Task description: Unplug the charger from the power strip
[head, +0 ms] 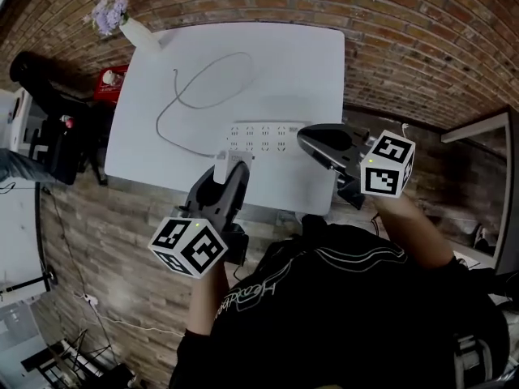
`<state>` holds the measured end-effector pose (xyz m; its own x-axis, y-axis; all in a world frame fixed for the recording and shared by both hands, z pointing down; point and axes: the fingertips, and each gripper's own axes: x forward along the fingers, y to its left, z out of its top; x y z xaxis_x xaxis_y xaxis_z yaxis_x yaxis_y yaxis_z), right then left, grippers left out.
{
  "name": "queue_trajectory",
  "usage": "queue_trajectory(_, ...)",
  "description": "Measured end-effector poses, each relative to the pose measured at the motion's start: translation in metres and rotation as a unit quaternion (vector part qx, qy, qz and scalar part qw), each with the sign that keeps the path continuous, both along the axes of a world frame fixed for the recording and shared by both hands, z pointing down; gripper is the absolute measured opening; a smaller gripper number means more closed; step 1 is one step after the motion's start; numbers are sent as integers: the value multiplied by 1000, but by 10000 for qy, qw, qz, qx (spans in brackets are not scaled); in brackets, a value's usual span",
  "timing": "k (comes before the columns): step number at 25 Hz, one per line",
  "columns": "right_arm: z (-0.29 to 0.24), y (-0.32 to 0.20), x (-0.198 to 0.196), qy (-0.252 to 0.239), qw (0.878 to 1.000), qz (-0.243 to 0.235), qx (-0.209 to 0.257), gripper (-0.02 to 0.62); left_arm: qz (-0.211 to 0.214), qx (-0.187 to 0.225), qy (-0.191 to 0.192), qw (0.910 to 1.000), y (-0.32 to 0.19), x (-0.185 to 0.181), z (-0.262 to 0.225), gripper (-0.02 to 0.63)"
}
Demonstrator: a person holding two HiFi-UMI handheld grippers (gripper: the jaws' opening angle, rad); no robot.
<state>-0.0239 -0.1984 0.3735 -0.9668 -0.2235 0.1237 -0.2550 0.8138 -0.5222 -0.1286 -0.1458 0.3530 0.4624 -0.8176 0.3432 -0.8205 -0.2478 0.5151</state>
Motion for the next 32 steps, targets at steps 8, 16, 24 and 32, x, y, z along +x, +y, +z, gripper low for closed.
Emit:
queue_trajectory(8, -59, 87, -10, -57, 9973, 162, 711, 5, 379, 368, -33, 9986, 70, -6, -47, 137)
queue_trajectory(16, -70, 164, -13, -88, 9965, 250, 791, 4, 540, 561, -171, 9968, 138, -6, -59, 137)
queue_trajectory(24, -72, 212, -11, -81, 9963, 261, 817, 3, 687, 675, -239, 9951, 175, 0, -63, 135)
queue_trajectory(32, -69, 223, -9, 114, 9951, 301, 930, -3, 762, 668, -358, 9942, 186, 4, -64, 135)
